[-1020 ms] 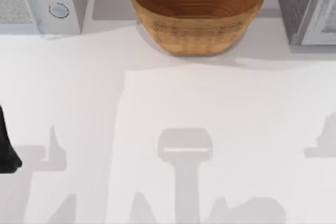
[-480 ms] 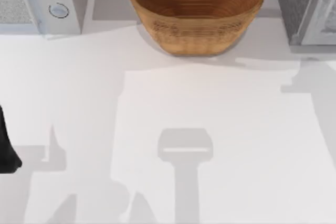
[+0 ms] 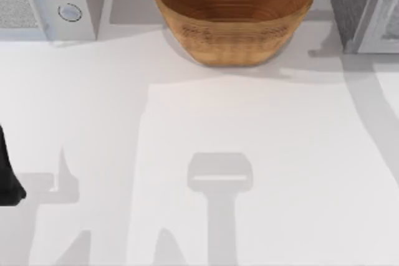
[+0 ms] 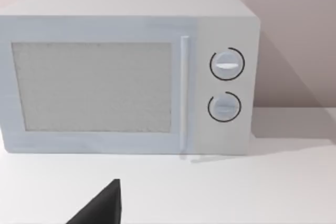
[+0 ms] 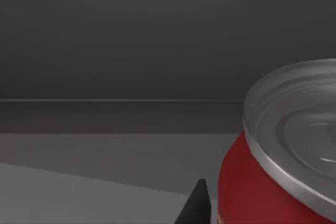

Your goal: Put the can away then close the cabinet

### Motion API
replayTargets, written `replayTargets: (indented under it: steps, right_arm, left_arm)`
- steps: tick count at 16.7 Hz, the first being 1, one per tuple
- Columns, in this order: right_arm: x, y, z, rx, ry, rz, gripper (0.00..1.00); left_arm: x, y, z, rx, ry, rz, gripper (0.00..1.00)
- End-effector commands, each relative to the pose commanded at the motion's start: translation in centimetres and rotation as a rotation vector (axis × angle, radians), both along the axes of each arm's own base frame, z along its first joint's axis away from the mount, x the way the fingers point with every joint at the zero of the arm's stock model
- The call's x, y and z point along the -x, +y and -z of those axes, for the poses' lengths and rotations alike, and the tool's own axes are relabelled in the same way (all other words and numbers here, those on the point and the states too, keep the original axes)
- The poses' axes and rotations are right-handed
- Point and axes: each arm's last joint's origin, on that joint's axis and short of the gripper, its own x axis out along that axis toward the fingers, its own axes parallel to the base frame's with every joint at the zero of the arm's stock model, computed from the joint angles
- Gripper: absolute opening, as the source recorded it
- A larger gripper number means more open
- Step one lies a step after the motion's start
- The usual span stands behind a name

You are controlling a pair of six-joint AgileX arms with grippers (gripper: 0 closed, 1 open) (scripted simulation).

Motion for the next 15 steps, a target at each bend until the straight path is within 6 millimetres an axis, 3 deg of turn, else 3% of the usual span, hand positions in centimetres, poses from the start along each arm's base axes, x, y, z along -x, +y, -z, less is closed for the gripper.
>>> replayTargets:
  steps: [3,10,15]
  right_arm:
    - [-1.4,0.5,-1.0,-0.001,0.001,0.002,0.00]
    - [-1.9,0.5,-1.1,-0.002,0.004,0.004,0.00]
    - [-5.4,0.9,-2.7,0.001,0.012,0.000,0.00]
  left_arm:
    - [0.0,0.0,0.0,0.000,0.000,0.000,1.00]
    - [0.0,0.0,0.0,0.000,0.000,0.000,1.00]
    - [0.0,0.0,0.0,0.000,0.000,0.000,1.00]
